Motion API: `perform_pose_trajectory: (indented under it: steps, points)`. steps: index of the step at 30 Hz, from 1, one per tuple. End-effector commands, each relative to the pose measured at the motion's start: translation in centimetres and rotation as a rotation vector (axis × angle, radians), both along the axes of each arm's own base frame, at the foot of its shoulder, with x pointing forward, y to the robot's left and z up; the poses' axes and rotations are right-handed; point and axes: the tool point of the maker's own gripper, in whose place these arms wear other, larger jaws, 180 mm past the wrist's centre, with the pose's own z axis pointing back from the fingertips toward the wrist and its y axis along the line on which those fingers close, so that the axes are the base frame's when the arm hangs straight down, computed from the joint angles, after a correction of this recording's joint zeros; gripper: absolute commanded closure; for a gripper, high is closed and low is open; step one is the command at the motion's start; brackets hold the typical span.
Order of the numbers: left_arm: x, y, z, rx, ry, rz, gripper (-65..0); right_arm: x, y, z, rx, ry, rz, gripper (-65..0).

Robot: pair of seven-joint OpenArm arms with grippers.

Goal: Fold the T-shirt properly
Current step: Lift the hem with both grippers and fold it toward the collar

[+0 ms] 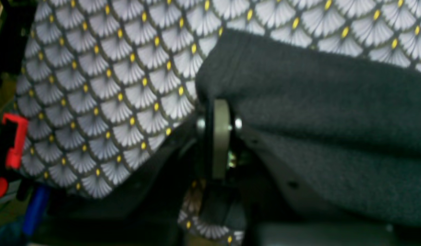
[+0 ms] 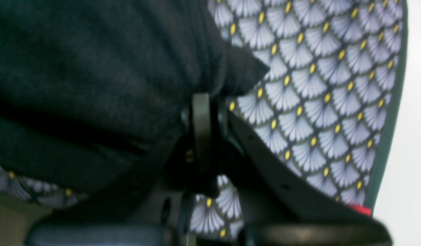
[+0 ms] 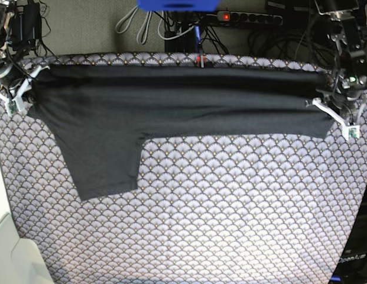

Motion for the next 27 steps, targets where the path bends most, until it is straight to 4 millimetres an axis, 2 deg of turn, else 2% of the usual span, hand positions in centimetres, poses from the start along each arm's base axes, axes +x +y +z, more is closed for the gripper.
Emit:
perform_pose_trajectory:
  steps: [1, 4, 7, 9, 13, 18, 21, 27]
  points:
    - [0.8, -0.1, 1.0, 0.023, -0.031, -0.024, -0.6, 0.9, -0.9, 1.4, -0.031, -0.030, 0.009, -0.1]
    - [0.3, -1.0, 0.1, 0.019, -0.002, -0.054, -4.2, 0.8, -1.3, 1.5, -0.045, -0.018, 0.012, -2.7]
    - [0.1, -1.3, -0.1, 0.015, 0.004, -0.056, -12.7, 0.7, -1.3, 1.4, -0.045, -0.017, 0.012, -8.6]
    - [0.1, -1.3, -0.1, 0.015, 0.004, -0.056, -15.9, 0.7, -1.3, 1.4, -0.045, -0.017, 0.012, -13.0]
    - [0.1, -0.9, 0.1, 0.022, 0.002, -0.052, -15.9, 0.6, -1.2, 1.4, -0.044, -0.015, 0.011, -20.6]
    - [0.1, -0.8, 0.0, 0.024, 0.008, -0.052, -16.0, 0.6, -1.4, 1.5, -0.045, -0.018, 0.004, -24.5]
    - [-1.0, -0.7, -0.8, 0.008, 0.095, -0.034, -16.1, 0.7, -1.5, 1.6, -0.049, -0.022, 0.005, -26.3]
    - [-0.6, -0.7, -0.4, 0.007, 0.108, -0.029, -16.1, 0.5, -3.3, 2.6, -0.069, -0.045, -0.044, -29.3]
